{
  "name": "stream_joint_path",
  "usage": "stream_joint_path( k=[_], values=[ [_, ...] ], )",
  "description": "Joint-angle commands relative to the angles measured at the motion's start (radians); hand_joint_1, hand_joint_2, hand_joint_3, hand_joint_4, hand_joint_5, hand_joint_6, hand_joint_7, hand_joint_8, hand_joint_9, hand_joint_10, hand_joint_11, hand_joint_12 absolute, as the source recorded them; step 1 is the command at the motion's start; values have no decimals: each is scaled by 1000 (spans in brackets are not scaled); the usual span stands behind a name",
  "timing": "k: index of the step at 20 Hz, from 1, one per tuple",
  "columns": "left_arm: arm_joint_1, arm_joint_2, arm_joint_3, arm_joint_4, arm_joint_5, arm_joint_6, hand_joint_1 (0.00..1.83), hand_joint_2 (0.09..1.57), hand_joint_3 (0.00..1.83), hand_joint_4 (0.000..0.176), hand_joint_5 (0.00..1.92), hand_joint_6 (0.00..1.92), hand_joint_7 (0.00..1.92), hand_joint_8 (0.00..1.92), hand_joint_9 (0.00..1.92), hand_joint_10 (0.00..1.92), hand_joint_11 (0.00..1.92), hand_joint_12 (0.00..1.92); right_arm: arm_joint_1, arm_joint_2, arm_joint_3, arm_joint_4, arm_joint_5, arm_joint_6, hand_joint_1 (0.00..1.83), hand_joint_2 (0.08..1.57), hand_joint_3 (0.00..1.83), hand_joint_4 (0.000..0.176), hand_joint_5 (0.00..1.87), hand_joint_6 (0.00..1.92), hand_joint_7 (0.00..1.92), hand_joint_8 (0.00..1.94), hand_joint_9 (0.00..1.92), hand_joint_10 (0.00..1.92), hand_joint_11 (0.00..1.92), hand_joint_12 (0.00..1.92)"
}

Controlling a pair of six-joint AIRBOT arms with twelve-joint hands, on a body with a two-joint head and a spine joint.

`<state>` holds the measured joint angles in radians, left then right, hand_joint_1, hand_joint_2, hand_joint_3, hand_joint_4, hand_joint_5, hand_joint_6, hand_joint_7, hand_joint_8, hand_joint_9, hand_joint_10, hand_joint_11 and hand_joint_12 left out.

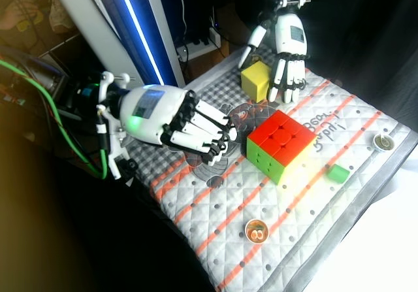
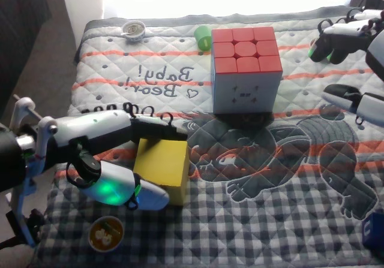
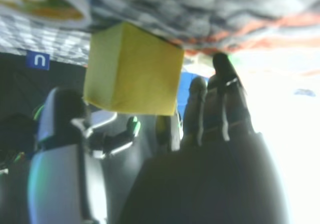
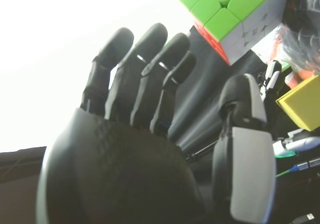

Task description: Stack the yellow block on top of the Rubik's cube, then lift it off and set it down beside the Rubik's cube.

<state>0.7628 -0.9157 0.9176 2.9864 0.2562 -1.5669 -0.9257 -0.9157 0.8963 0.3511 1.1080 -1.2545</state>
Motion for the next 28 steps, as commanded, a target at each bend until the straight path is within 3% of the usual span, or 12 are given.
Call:
stream_joint_path(
  k=[1, 2, 4, 10, 12, 14, 15, 17, 21, 25, 27, 28],
  values=[
    [0, -17, -1, 26, -9, -8, 994, 1146, 13, 9, 691, 73, 252, 11, 125, 23, 0, 1091, 17, 6, 1, -28, 136, 9, 1041, 1149, 16, 0, 613, 798, 747, 973, 562, 1275, 217, 1807],
    [0, -17, -1, 26, -12, -8, 1052, 1199, 11, 0, 773, 1017, 331, 20, 178, 40, 0, 1299, 17, 7, 1, -31, 142, 19, 1048, 1162, 17, 0, 596, 834, 742, 1029, 561, 1340, 212, 1870],
    [0, -17, -2, 26, -13, -9, 1091, 1231, 2, 0, 766, 1296, 418, 30, 206, 42, 0, 1242, 16, 9, -1, -31, 150, 34, 1040, 1177, 17, 0, 577, 850, 723, 1098, 536, 1381, 163, 1894],
    [11, 22, -44, -1, 93, -9, 1095, 1232, 2, 0, 765, 1309, 528, 40, 326, 97, 0, 1256, 9, 12, -5, -31, 159, 37, 1021, 1200, 12, 0, 575, 843, 733, 1146, 564, 1450, 260, 1921],
    [17, 53, -65, -43, 202, -9, 1093, 1231, 2, 0, 762, 1311, 559, 48, 354, 126, 0, 1198, 4, 12, -6, -30, 165, 37, 1018, 1191, 5, 0, 599, 836, 753, 1100, 577, 1408, 279, 1906],
    [19, 82, -86, -66, 292, -9, 1109, 1208, 1, 0, 803, 1245, 598, 102, 281, 468, 0, 1257, 1, 12, -9, -29, 170, 37, 1001, 1201, 9, 0, 615, 840, 767, 1095, 578, 1401, 273, 1906],
    [19, 97, -96, -75, 343, -9, 1097, 1203, 0, 0, 813, 1229, 596, 105, 226, 638, 0, 1295, 0, 12, -10, -29, 171, 38, 1061, 1236, 12, 0, 699, 1265, 783, 1123, 615, 1423, 341, 1915],
    [18, 114, -108, -82, 425, -9, 1114, 1192, 2, 0, 829, 1208, 584, 93, 138, 903, 0, 1474, -2, 12, -9, -27, 173, 38, 1066, 1264, 3, 0, 694, 1409, 790, 1138, 609, 1408, 319, 1897],
    [-3, 118, -94, -106, 529, -9, 1054, 1219, 0, 0, 786, 1285, 578, 51, 155, 742, 0, 1388, -3, 12, -10, -27, 177, 38, 1064, 1269, 1, 0, 690, 1421, 790, 1148, 616, 1421, 203, 1920],
    [-78, 58, -19, -128, 534, -9, 1010, 1248, 1, 0, 737, 1361, 580, 53, 101, 925, 0, 1576, -3, 12, -9, -27, 179, 38, 1065, 1270, 0, 0, 689, 1420, 808, 1241, 624, 1503, 340, 1921],
    [-128, 22, 21, -129, 502, -9, 1075, 1232, 0, 0, 761, 1318, 573, 48, 75, 970, 2, 1686, -5, 12, -8, -27, 179, 38, 1065, 1268, 0, 0, 692, 1414, 827, 1239, 611, 1499, 150, 1921],
    [-155, 1, 45, -123, 479, -9, 1097, 1222, 0, 0, 777, 1293, 605, 66, 72, 933, 0, 1588, -5, 12, -7, -27, 179, 38, 1031, 1228, 0, 0, 572, 1082, 798, 1251, 597, 1528, 206, 1921]
  ],
)
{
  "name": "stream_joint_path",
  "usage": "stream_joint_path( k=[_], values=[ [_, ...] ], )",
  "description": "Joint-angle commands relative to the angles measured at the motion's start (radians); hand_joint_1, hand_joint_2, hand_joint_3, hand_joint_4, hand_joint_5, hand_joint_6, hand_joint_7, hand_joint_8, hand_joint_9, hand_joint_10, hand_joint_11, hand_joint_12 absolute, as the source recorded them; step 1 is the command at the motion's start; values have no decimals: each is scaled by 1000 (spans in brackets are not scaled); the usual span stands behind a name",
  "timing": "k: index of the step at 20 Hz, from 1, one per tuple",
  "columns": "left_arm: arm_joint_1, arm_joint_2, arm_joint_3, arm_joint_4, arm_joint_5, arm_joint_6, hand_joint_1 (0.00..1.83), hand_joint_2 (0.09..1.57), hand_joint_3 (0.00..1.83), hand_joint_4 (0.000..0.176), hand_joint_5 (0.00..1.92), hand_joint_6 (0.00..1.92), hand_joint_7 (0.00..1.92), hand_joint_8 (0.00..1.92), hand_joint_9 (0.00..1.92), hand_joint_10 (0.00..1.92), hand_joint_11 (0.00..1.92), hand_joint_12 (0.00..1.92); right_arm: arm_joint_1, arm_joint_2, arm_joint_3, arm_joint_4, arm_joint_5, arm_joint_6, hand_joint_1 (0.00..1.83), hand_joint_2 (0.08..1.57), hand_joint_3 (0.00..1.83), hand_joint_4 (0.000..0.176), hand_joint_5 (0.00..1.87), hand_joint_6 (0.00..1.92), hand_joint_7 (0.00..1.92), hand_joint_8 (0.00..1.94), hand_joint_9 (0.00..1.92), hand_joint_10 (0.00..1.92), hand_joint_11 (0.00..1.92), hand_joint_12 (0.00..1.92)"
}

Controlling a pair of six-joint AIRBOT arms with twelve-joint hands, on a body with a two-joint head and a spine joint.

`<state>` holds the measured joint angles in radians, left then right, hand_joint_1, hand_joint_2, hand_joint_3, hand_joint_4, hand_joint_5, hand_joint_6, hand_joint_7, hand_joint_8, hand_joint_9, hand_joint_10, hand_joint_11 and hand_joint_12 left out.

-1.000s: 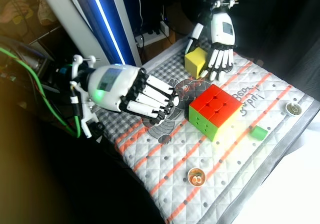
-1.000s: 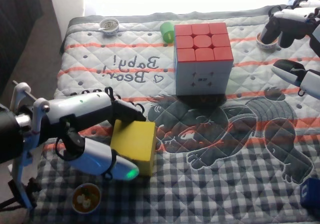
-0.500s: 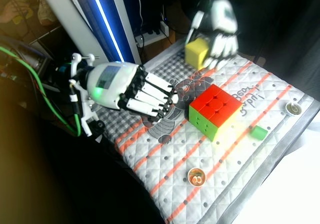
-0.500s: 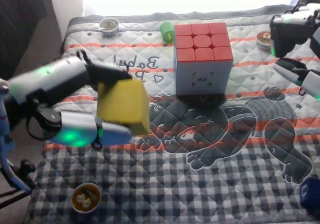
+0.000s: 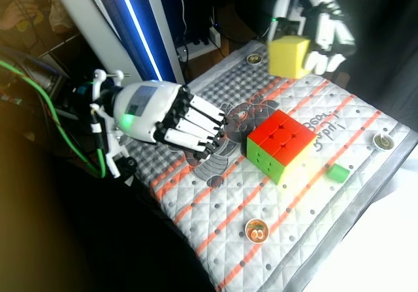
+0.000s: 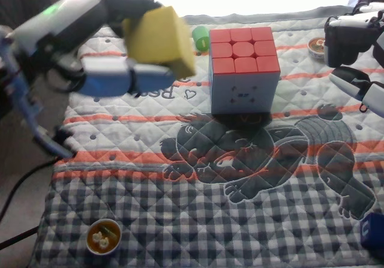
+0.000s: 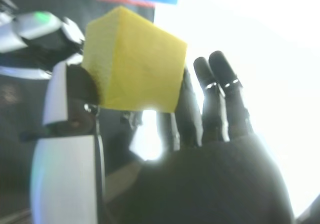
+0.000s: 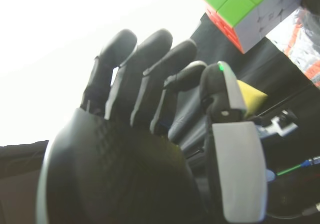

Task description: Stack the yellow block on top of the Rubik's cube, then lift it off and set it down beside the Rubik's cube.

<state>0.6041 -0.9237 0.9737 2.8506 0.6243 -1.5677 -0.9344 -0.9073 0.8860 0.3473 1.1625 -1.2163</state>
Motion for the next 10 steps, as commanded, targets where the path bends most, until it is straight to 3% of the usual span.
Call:
stream_joint_path(
  k=[1, 2, 3, 5, 6, 7, 9, 10],
  values=[
    [-37, -18, 18, 23, 74, -8, 1097, 1219, 0, 0, 781, 1289, 602, 70, 68, 883, 0, 1512, 2, 4, 3, -23, 125, 0, 1056, 1263, 0, 0, 662, 1355, 785, 1266, 606, 1544, 266, 1921],
    [-68, -43, 44, 27, 48, -8, 1101, 1222, 1, 0, 775, 1297, 624, 77, 95, 802, 0, 1443, 1, 4, 4, -23, 126, 0, 1055, 1281, 3, 0, 660, 1441, 770, 1299, 593, 1566, 205, 1921],
    [-102, -72, 73, 30, 18, -8, 1098, 1226, 2, 0, 766, 1309, 588, 45, 111, 633, 0, 1221, 0, 3, 6, -23, 126, 0, 1055, 1285, 2, 0, 660, 1457, 762, 1330, 601, 1609, 271, 1921],
    [-138, -120, 118, 27, -20, -9, 1074, 1199, 2, 0, 819, 1245, 590, 9, 226, 340, 0, 813, 0, 3, 8, -23, 126, 0, 1064, 1275, 0, 0, 679, 1433, 793, 1314, 600, 1592, 108, 1921],
    [-153, -143, 141, 23, -37, -9, 1108, 1194, 0, 0, 829, 1221, 650, 23, 319, 317, 0, 1104, 0, 2, 9, -24, 126, 0, 1062, 1278, 0, 0, 674, 1441, 783, 1311, 585, 1591, 149, 1921],
    [-165, -169, 165, 21, -56, -9, 1126, 1177, 0, 0, 858, 1172, 672, 18, 357, 279, 0, 1200, -1, 2, 10, -24, 126, 0, 1058, 1283, 2, 0, 664, 1454, 770, 1304, 582, 1586, 224, 1921],
    [-179, -207, 200, 19, -87, -9, 1134, 1170, 1, 0, 870, 1155, 746, 35, 373, 267, 0, 1209, -1, 2, 11, -24, 126, 0, 1057, 1286, 1, 0, 661, 1459, 763, 1296, 574, 1570, 237, 1921],
    [-184, -229, 220, 12, -104, -9, 1127, 1183, 0, 0, 846, 1193, 676, 8, 299, 234, 0, 1145, -1, 2, 12, -24, 126, 0, 1166, 1271, 0, 0, 594, 1399, 823, 1421, 590, 1556, 267, 1921]
  ],
)
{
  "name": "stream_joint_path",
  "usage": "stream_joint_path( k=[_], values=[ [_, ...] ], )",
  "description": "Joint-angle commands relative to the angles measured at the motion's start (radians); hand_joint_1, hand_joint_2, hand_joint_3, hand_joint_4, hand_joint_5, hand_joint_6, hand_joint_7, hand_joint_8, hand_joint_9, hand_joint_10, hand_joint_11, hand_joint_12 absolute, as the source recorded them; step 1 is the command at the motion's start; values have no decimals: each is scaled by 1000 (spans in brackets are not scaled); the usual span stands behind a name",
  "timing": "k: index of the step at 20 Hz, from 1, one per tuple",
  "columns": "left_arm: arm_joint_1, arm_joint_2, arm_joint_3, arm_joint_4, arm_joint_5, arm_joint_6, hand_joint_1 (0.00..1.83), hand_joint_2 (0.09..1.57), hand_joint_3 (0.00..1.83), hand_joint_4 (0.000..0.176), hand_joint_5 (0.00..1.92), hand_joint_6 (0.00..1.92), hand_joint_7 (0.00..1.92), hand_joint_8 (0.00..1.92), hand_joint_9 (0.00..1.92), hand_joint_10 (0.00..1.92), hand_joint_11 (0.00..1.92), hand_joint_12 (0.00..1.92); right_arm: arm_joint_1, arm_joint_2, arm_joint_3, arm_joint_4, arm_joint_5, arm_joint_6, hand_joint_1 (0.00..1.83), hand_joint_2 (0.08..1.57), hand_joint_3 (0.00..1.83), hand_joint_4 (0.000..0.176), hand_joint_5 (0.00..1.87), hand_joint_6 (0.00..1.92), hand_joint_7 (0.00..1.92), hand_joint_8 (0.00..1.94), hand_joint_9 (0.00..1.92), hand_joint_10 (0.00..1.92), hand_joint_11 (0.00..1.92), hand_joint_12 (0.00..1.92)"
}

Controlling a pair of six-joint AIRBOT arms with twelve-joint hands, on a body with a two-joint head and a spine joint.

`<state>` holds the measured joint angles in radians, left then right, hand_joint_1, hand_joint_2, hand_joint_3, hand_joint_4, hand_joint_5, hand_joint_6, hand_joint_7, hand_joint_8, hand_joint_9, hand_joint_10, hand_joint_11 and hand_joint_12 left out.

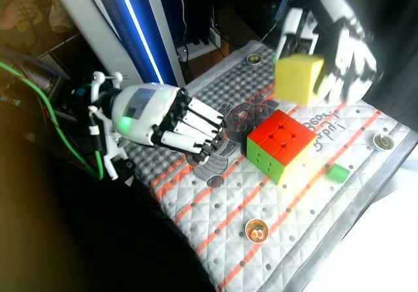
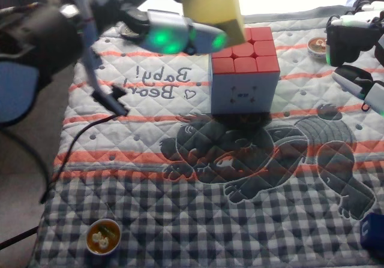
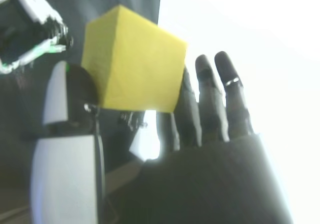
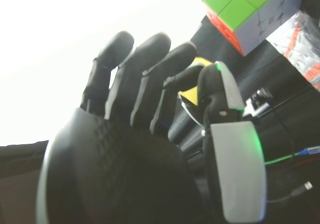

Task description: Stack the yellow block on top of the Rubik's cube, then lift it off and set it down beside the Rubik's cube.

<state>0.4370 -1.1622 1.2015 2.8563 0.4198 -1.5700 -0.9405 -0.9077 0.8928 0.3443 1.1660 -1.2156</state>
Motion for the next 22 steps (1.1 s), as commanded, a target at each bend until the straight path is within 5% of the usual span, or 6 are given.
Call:
stream_joint_path(
  k=[1, 11, 12, 14, 19, 22],
  values=[
    [-21, -19, 19, -3, 82, -7, 1123, 1189, 1, 0, 834, 1211, 659, 1, 284, 225, 0, 1132, 5, 2, 6, -22, 123, -1, 1079, 1283, 2, 0, 646, 1448, 769, 1318, 596, 1544, 292, 1921],
    [-40, -128, 127, -26, -13, -7, 1015, 1209, 3, 3, 788, 1277, 407, 2, 174, 99, 0, 953, 5, -1, 12, -24, 123, -1, 1155, 1274, 0, 0, 598, 1411, 799, 1422, 599, 1510, 374, 1910],
    [-40, -129, 129, -27, -16, -7, 938, 1147, 0, 35, 523, 695, 355, 0, 148, 101, 0, 965, 5, -1, 12, -24, 123, -1, 1070, 1287, 2, 0, 643, 1454, 736, 1274, 608, 1470, 360, 1895],
    [-39, -130, 132, -32, -21, -7, 830, 1052, 0, 82, 424, 166, 254, 0, 72, 92, 0, 711, 5, -1, 12, -24, 123, -1, 1041, 1299, 1, 0, 642, 1482, 750, 1186, 611, 1432, 335, 1875],
    [-35, -132, 137, -37, -30, -7, 857, 898, 0, 143, 258, 5, 128, 10, 17, 62, 0, 189, 5, -1, 12, -24, 124, 1, 1040, 1297, 1, 0, 647, 1478, 754, 1263, 632, 1494, 366, 1909],
    [-28, -131, 136, -40, -24, -7, 839, 859, 0, 121, 225, 2, 186, 5, 66, 192, 0, 671, 5, -1, 12, -24, 127, 5, 1044, 1292, 0, 0, 655, 1465, 762, 1228, 625, 1450, 331, 1876]
  ],
)
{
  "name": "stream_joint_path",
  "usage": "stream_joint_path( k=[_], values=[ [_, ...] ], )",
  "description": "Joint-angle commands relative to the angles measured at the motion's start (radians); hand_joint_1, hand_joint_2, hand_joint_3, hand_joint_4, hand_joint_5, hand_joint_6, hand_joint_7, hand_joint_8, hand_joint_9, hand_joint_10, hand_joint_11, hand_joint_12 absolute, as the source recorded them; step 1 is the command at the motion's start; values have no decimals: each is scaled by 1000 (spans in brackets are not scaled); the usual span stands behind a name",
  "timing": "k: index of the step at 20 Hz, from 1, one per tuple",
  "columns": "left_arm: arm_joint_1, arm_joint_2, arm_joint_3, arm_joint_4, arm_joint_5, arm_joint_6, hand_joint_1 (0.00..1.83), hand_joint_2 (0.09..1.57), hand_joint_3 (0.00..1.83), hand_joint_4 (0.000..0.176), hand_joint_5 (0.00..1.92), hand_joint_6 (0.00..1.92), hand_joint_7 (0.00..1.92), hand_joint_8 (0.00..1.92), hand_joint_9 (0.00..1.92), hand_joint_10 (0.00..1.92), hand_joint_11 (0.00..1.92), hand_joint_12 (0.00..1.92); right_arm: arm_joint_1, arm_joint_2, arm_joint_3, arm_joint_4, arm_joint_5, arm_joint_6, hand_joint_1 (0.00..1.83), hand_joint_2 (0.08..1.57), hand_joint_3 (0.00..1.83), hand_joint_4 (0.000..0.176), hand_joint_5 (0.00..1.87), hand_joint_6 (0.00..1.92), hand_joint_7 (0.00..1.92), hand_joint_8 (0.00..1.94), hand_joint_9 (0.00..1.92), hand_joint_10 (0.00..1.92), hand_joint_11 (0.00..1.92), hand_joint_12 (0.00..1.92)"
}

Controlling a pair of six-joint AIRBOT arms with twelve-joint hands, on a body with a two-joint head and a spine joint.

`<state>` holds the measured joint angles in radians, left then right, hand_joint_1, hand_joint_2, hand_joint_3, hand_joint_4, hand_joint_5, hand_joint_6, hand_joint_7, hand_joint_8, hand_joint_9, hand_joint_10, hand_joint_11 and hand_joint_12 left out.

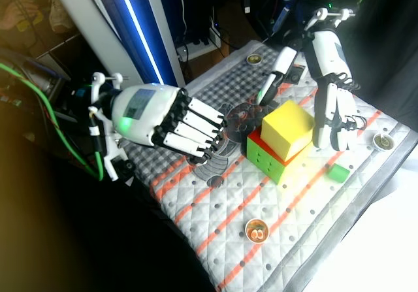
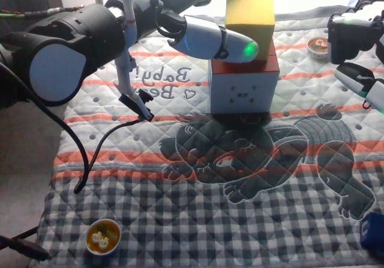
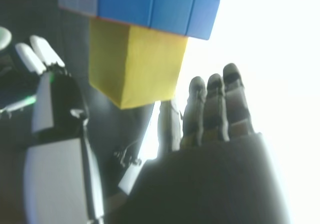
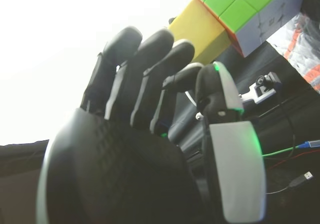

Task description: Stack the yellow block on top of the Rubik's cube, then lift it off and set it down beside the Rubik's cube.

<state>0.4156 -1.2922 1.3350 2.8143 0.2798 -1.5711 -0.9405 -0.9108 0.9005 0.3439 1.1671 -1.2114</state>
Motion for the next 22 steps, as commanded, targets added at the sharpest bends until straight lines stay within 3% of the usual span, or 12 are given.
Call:
stream_joint_path(
  k=[1, 2, 6, 7, 8, 9, 11, 14, 18, 19, 21, 22],
  values=[
    [-4, 1, 0, 0, 123, -6, 817, 853, 0, 136, 192, 0, 138, 0, 12, 189, 0, 636, 5, 2, 5, -23, 126, 1, 1045, 1289, 0, 0, 658, 1461, 764, 1211, 637, 1433, 373, 1858],
    [1, 9, -8, -5, 138, -6, 798, 866, 1, 168, 89, 0, 73, 0, 2, 85, 0, 544, 5, 2, 5, -23, 126, 1, 969, 1239, 0, 0, 540, 1078, 728, 1156, 598, 1385, 321, 1828],
    [25, 77, -77, -18, 228, -6, 632, 872, 1, 176, 0, 0, 0, 0, 0, 0, 0, 697, 45, 2, 20, -34, 121, 1, 844, 1099, 0, 0, 175, 512, 236, 416, 90, 714, 5, 1307],
    [34, 95, -94, -26, 254, -6, 614, 902, 7, 176, 0, 0, 0, 0, 0, 0, 0, 139, 63, 2, 25, -41, 109, 1, 768, 1039, 0, 0, 142, 330, 208, 188, 79, 450, 0, 1112],
    [42, 107, -109, -30, 279, -6, 588, 921, 14, 129, 0, 0, 0, 0, 0, 0, 0, 27, 79, 0, 30, -48, 95, 1, 678, 969, 0, 0, 136, 196, 182, 66, 92, 280, 0, 1050],
    [52, 120, -125, -31, 305, -6, 617, 939, 21, 134, 0, 0, 0, 0, 0, 0, 0, 5, 98, -3, 37, -57, 74, 1, 636, 927, 0, 0, 145, 108, 173, 20, 92, 176, 0, 988],
    [82, 155, -169, -37, 370, -6, 555, 946, 21, 103, 0, 0, 0, 0, 0, 0, 0, 0, 142, -18, 60, -73, 26, 1, 532, 876, 0, 0, 101, 47, 107, 0, 61, 124, 0, 885],
    [135, 212, -233, -51, 460, -7, 310, 830, 0, 172, 0, 0, 0, 0, 0, 0, 7, 3, 220, -53, 98, -103, -52, 1, 346, 868, 0, 0, 136, 40, 127, 8, 111, 126, 0, 1060],
    [221, 289, -328, -70, 596, -10, 415, 971, 17, 176, 0, 0, 0, 0, 0, 0, 27, 21, 302, -105, 159, -112, -146, 0, 444, 810, 0, 0, 141, 24, 154, 16, 148, 136, 0, 1024],
    [243, 311, -355, -73, 633, -11, 435, 1071, 0, 142, 59, 18, 73, 17, 100, 42, 0, 553, 318, -116, 174, -112, -171, 0, 493, 835, 0, 0, 196, 34, 228, 30, 204, 155, 0, 1031],
    [279, 339, -392, -81, 695, -12, 465, 1062, 0, 159, 80, 13, 84, 9, 116, 37, 0, 717, 335, -128, 192, -111, -201, 0, 523, 874, 0, 0, 186, 25, 225, 22, 193, 151, 0, 976],
    [302, 357, -414, -86, 727, -14, 511, 1053, 0, 118, 115, 14, 127, 12, 149, 39, 0, 822, 344, -136, 202, -111, -215, 0, 532, 932, 0, 0, 181, 20, 220, 14, 183, 148, 0, 930]
  ],
)
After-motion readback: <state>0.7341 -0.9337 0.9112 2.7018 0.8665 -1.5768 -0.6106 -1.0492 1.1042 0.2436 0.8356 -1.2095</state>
